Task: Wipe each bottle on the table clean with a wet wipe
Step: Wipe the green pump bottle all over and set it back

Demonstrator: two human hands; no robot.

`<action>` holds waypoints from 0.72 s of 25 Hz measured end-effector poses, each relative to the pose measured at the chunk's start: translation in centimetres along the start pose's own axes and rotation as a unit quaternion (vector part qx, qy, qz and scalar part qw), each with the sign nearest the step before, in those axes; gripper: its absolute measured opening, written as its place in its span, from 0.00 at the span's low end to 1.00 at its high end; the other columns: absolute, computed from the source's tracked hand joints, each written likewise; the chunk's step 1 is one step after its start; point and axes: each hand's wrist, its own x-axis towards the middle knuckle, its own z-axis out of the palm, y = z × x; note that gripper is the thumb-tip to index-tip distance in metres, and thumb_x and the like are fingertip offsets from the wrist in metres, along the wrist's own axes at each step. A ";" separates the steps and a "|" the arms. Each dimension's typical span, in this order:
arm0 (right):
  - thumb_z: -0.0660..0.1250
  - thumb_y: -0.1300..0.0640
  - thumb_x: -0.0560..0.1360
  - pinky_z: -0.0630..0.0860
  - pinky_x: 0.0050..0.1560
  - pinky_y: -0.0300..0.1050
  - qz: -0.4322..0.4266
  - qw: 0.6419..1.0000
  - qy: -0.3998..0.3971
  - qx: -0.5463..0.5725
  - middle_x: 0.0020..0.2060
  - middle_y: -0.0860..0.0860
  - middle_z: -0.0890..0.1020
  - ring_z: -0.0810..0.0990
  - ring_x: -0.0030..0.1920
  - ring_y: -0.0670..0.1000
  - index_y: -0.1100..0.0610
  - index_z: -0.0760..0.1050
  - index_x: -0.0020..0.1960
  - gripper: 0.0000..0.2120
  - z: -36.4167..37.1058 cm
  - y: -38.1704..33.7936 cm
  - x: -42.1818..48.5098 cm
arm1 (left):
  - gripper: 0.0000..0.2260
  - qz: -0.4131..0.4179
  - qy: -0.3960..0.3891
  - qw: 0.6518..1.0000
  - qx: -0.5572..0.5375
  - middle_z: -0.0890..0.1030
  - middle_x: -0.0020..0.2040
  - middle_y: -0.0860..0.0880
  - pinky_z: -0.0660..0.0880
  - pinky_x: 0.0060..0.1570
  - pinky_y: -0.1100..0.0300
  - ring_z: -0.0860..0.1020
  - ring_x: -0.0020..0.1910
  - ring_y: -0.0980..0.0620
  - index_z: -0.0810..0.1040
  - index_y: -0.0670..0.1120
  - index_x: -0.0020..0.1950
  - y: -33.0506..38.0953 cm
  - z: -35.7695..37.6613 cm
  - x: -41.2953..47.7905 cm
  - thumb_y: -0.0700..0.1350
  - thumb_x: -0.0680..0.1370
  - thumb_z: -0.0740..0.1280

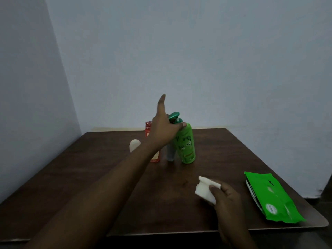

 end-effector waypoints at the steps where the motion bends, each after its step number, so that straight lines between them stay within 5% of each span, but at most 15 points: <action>1: 0.65 0.64 0.78 0.81 0.53 0.58 0.003 1.000 0.009 0.004 0.44 0.53 0.87 0.86 0.47 0.56 0.54 0.85 0.50 0.11 0.1 0.0 -0.1 | 0.51 -0.012 0.023 0.999 -0.032 0.81 0.52 0.50 0.81 0.52 0.58 0.82 0.51 0.55 0.51 0.62 0.81 -0.5 -1.3 -1.8 0.41 0.71 0.81; 3: 0.66 0.62 0.78 0.80 0.54 0.63 0.015 0.999 0.044 0.000 0.43 0.53 0.87 0.85 0.47 0.58 0.55 0.83 0.49 0.08 0.1 0.1 0.2 | 0.49 -0.037 0.071 0.986 -0.144 0.82 0.55 0.43 0.84 0.53 0.55 0.84 0.51 0.54 0.55 0.59 0.81 -1.5 -3.8 -5.6 0.35 0.71 0.80; 6: 0.66 0.60 0.78 0.80 0.55 0.64 0.014 0.999 0.043 -0.012 0.45 0.51 0.87 0.85 0.48 0.56 0.51 0.83 0.49 0.08 0.2 -0.1 -0.1 | 0.44 -0.120 0.160 0.946 -0.254 0.79 0.57 0.47 0.85 0.41 0.58 0.85 0.48 0.55 0.59 0.54 0.80 -3.5 -7.3 -12.3 0.32 0.72 0.78; 10: 0.66 0.61 0.79 0.80 0.53 0.53 -0.037 0.998 0.048 -0.028 0.46 0.50 0.85 0.84 0.51 0.55 0.52 0.80 0.53 0.07 0.7 -0.9 -1.7 | 0.33 -0.200 0.220 0.886 -0.356 0.82 0.59 0.37 0.85 0.39 0.52 0.86 0.46 0.44 0.69 0.50 0.72 -7.4 -9.2 -19.9 0.33 0.72 0.77; 15: 0.66 0.59 0.78 0.79 0.58 0.58 -0.070 0.995 0.041 -0.055 0.50 0.51 0.86 0.84 0.53 0.54 0.52 0.82 0.55 0.09 0.5 -0.3 -1.7 | 0.17 -0.244 0.168 0.876 -0.381 0.83 0.55 0.36 0.86 0.44 0.53 0.87 0.47 0.45 0.78 0.38 0.61 -10.1 -9.3 -23.5 0.32 0.74 0.74; 18: 0.65 0.61 0.79 0.80 0.55 0.42 -0.145 0.979 0.038 -0.137 0.46 0.49 0.85 0.83 0.50 0.49 0.52 0.82 0.55 0.09 1.3 -1.3 -3.1 | 0.13 -0.242 0.143 0.891 -0.357 0.85 0.55 0.36 0.85 0.48 0.54 0.87 0.49 0.44 0.82 0.39 0.56 -11.4 -9.5 -23.9 0.33 0.73 0.76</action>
